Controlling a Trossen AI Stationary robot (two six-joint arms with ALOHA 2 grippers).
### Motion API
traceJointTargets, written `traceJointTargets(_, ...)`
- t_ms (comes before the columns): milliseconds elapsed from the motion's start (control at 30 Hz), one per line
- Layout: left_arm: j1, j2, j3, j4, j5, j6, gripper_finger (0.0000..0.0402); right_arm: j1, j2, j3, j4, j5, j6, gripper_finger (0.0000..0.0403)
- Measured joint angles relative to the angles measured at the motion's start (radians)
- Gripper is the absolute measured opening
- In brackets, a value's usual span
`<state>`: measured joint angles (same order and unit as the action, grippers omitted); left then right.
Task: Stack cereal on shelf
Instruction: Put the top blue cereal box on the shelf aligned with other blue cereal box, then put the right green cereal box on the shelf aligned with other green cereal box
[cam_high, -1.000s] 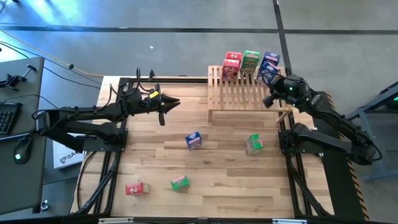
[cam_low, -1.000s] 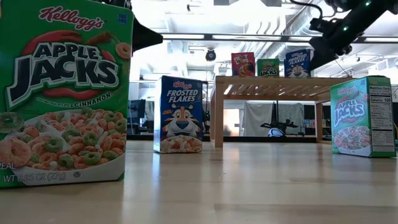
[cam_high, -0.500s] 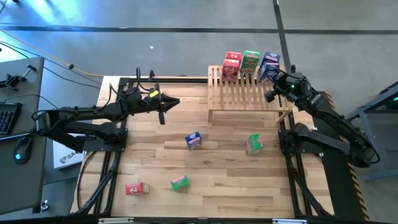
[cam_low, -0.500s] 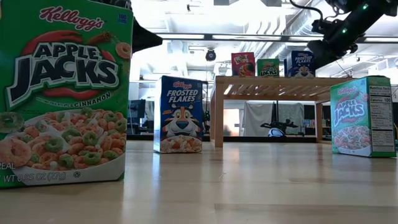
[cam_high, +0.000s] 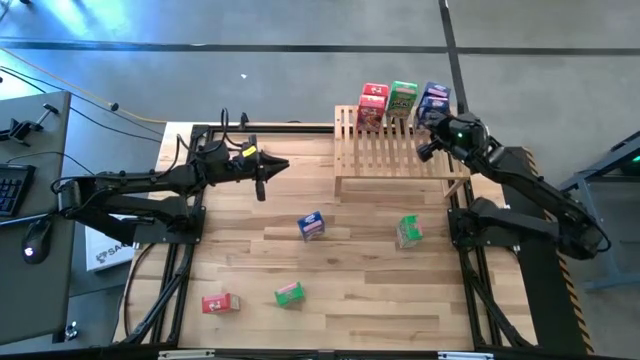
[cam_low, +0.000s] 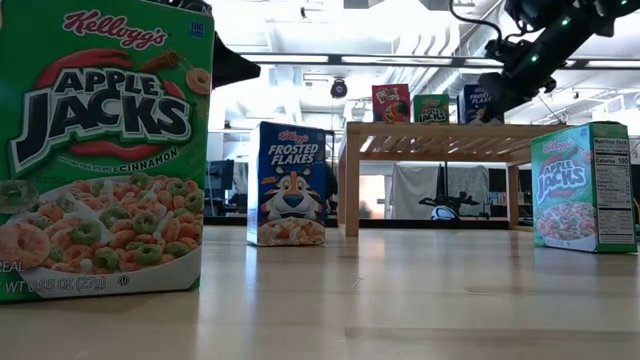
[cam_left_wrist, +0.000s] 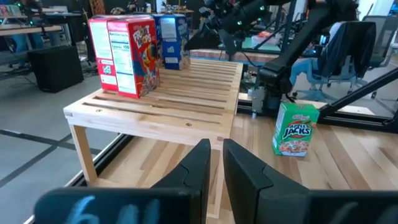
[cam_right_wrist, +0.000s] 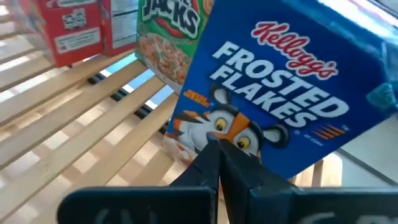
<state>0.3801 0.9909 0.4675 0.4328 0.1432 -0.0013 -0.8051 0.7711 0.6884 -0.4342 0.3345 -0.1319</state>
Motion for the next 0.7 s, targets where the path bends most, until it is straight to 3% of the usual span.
traceJointTargets(500,0.000,0.000,0.000,-0.009,0.000,-0.005,0.0034,0.000,-0.024,0.014,-0.050,0.024,-0.020,0.0003)
traceJointTargets(700,0.000,0.000,0.000,-0.009,-0.001,-0.005,0.0034,0.003,-0.047,0.091,-0.202,-0.031,0.014,0.0051)
